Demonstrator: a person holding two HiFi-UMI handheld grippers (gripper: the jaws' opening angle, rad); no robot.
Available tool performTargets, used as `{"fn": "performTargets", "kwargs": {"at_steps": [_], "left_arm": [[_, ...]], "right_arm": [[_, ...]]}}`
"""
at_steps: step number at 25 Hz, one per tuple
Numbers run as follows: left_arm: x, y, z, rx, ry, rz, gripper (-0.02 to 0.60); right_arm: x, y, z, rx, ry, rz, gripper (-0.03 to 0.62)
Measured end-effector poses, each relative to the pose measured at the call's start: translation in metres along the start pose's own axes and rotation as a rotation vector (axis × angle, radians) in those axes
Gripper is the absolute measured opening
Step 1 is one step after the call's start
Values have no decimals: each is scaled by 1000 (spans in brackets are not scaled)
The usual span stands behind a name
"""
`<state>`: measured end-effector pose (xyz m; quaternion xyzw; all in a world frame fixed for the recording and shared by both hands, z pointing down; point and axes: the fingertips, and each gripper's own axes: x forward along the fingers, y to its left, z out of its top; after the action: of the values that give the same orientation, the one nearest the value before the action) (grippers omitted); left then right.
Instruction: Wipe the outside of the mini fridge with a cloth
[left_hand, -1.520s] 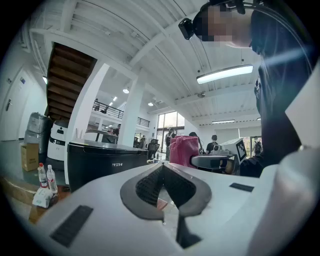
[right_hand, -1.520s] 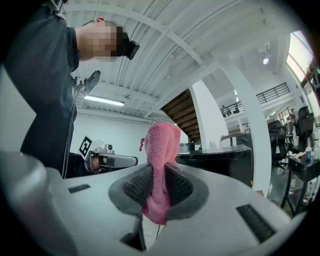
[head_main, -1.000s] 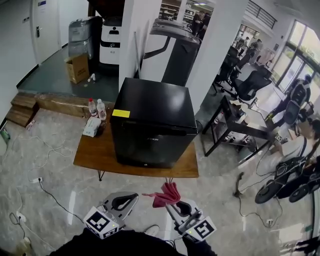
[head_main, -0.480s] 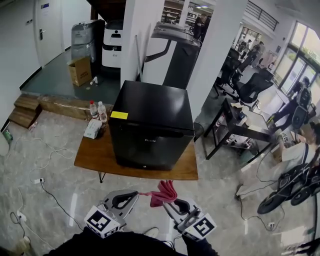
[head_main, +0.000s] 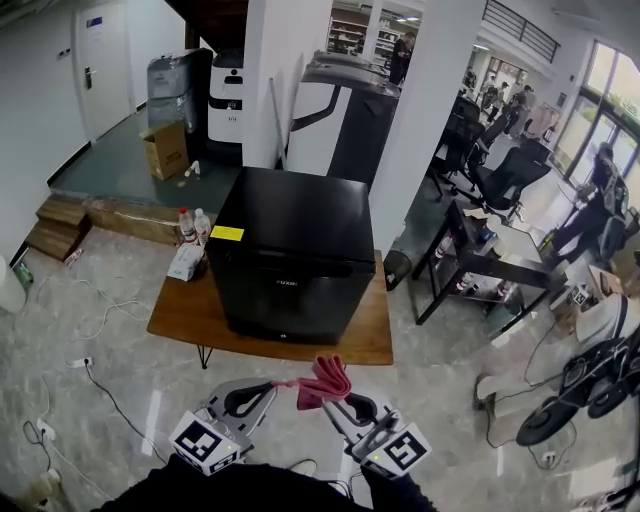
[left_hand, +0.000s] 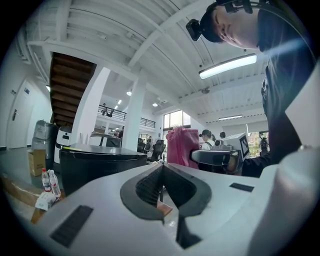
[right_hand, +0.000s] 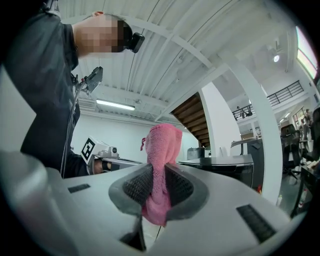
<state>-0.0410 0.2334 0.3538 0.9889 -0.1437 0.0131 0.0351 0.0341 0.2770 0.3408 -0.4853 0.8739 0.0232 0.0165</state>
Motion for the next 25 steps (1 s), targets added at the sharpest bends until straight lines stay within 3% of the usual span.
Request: {"fn": "performTargets", "kwargs": {"at_steps": [7,14,19,25], "left_arm": [[18,1,-2,-11,9,69,5],[32,38,4,-4,14,116,5],[48,92,14,-7,0,104,5],[65,168,51,-23,-54,1,5]], "right_arm": [[-9,-23,-4,54,-15,38,64],[23,-50,-14,83,14,66,64],[74,-75,-14,36,25,57,64],[156,-111,13,-19,8,59,64]]}}
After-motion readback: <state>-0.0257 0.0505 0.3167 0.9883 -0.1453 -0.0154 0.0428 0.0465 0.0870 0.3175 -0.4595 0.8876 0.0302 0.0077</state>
